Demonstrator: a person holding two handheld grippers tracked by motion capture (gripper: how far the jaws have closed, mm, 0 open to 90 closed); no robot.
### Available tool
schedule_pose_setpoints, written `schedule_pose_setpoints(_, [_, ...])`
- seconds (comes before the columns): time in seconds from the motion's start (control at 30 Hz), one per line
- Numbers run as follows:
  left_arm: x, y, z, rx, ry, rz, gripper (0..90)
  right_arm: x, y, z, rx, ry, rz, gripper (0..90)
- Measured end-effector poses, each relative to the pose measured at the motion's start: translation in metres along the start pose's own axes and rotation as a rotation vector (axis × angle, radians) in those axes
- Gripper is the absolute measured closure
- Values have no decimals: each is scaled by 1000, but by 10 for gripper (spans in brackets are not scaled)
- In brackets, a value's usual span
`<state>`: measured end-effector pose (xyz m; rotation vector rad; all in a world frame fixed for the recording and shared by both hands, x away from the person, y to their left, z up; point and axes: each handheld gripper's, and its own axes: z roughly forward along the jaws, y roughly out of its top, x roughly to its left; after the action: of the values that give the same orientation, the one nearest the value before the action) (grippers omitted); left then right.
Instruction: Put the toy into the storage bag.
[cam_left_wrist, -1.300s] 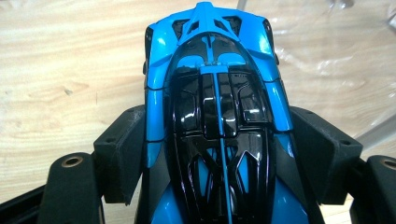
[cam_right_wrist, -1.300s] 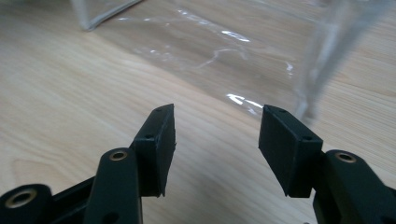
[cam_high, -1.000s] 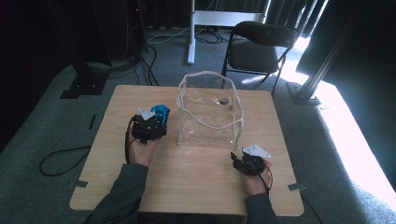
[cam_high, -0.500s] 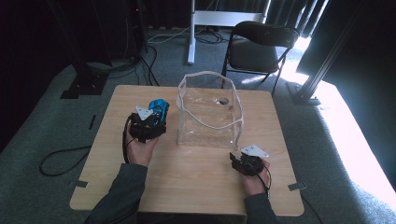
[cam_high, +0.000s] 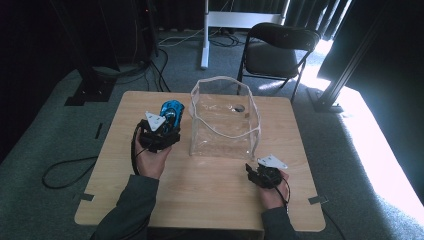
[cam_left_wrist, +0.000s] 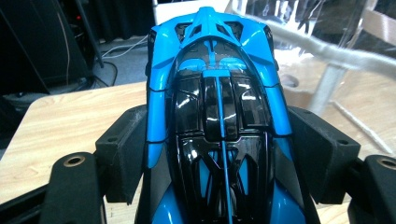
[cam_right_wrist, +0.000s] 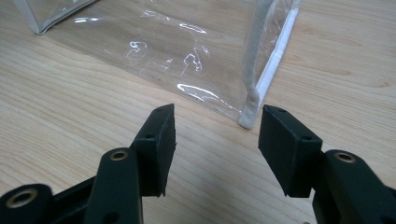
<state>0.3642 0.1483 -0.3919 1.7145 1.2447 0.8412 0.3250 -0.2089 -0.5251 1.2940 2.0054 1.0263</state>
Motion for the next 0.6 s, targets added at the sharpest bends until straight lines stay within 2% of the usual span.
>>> schedule_pose_setpoints(0.17, [-5, 6, -4, -17, 16, 15, 273, -1, 0, 0, 0, -2, 4, 454])
schedule_pose_setpoints(0.37, [-8, 13, -6, -29, 11, 27, 273, 0, 0, 0, -1, -1, 0, 454])
schedule_pose_setpoints(0.6, [-19, 22, -9, -48, -9, 48, 273, 0, 0, 0, -2, -1, 1, 454])
